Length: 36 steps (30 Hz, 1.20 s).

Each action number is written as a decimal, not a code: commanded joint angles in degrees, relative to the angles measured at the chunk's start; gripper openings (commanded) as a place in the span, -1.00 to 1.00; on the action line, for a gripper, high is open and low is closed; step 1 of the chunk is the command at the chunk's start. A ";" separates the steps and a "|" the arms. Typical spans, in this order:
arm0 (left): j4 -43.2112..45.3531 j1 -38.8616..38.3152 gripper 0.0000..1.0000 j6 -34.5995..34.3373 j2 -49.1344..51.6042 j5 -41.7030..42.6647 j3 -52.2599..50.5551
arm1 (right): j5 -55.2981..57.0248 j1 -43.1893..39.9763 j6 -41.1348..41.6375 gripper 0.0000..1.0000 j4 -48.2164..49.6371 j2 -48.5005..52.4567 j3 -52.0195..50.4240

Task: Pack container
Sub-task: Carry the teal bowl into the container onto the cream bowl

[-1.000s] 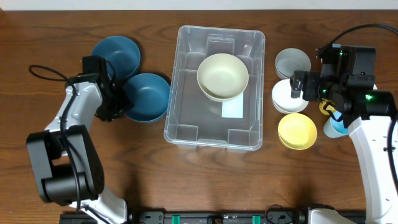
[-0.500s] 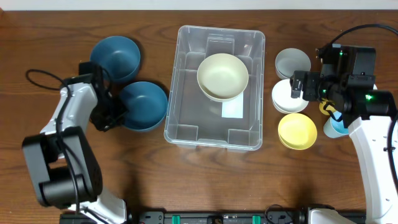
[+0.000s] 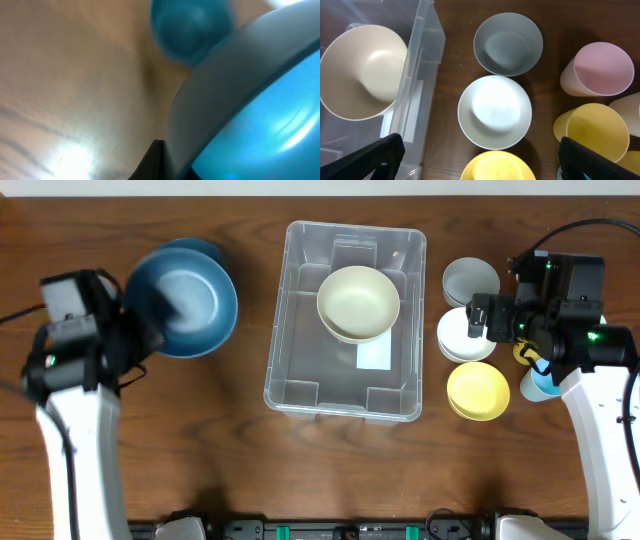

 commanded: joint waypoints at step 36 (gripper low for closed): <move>31.23 -41.81 -0.88 3.63 26.01 -9.01 3.26 | 0.13 -0.31 -0.48 0.99 -0.04 0.17 0.72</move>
